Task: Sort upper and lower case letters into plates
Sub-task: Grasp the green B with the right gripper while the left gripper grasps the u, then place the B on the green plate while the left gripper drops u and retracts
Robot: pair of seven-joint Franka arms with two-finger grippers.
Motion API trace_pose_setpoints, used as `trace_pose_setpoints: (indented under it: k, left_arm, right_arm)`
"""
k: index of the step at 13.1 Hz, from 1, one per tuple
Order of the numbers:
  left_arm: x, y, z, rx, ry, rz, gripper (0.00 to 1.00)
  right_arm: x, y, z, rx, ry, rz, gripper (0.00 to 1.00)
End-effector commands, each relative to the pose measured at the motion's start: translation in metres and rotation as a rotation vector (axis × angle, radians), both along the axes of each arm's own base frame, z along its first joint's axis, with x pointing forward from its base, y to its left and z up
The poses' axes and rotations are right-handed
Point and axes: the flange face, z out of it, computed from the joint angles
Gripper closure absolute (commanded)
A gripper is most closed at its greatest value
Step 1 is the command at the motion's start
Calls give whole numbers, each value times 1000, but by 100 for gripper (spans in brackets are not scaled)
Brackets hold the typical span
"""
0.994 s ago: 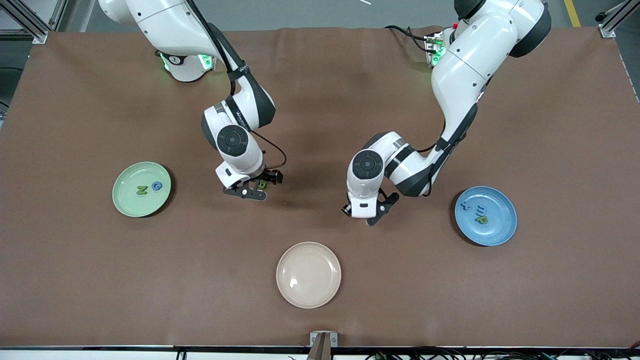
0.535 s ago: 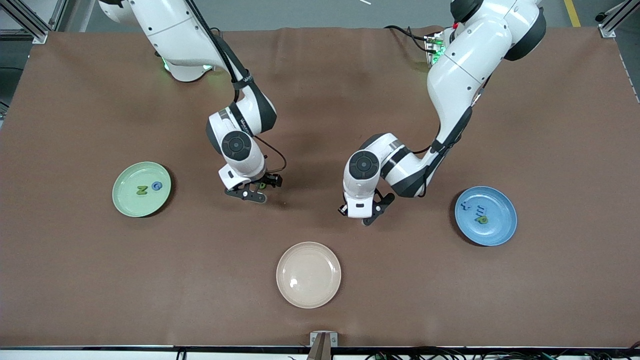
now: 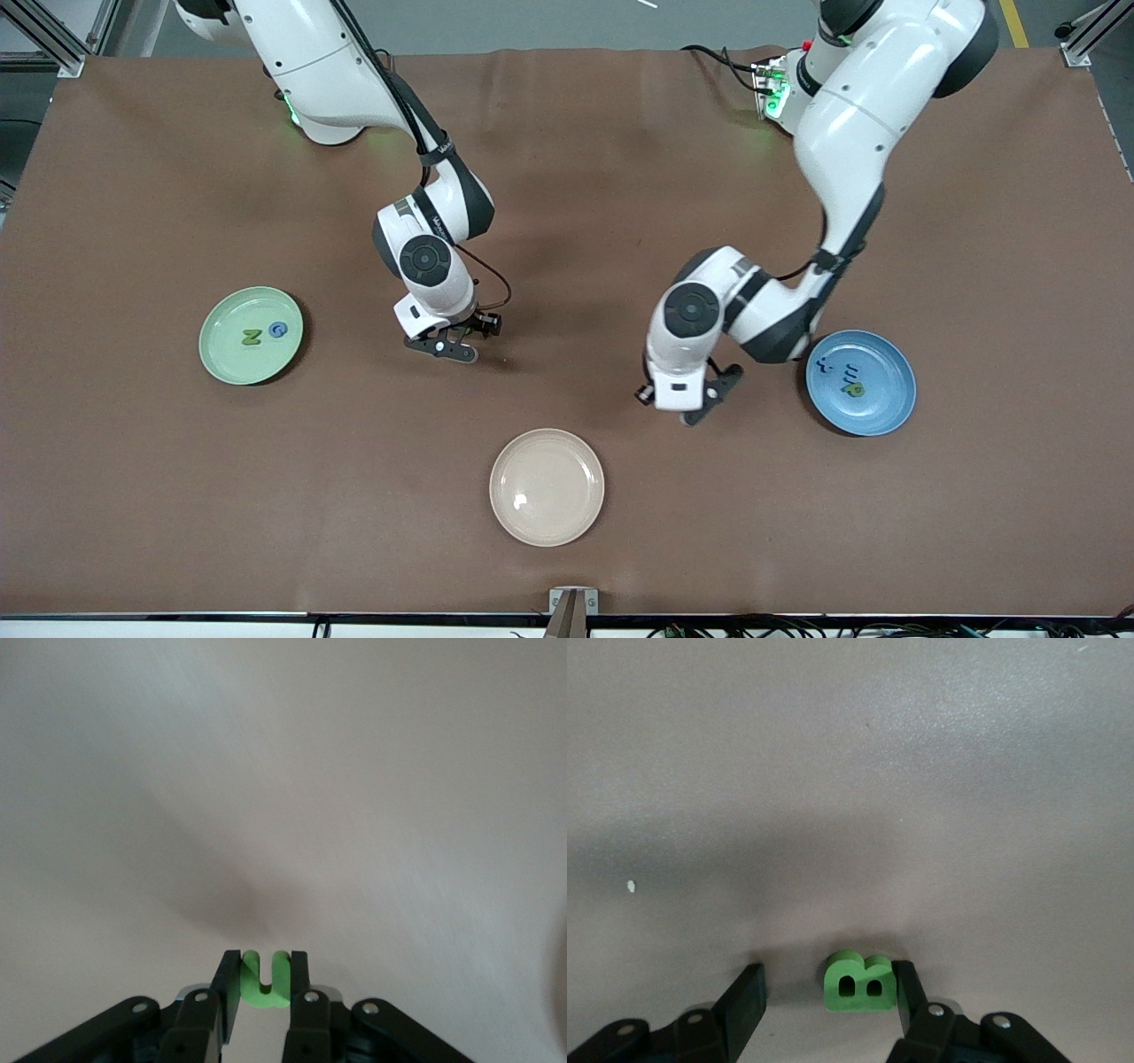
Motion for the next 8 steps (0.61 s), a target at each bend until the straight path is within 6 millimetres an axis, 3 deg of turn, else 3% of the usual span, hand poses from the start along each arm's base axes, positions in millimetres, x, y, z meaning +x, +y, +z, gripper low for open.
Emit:
trace_pose_setpoints:
  k: [1,3,6,8]
  left_arm:
    - [-8,64,37,74,7,-60,98]
    - [-17,120,49,117,31,-137,97]
    - [-26,193,42,118,55,-216,95]
    - [-26,245,30,108,71,-254,93]
  right_arm:
    - [-3,-4,-2,-12,5,-20,54]
    - [-2,-6,-2,-12,5,-24,66]
    - [-1,-7,-2,-13,7,-27,79]
    - [0,-5,9,-15,14,-26,80]
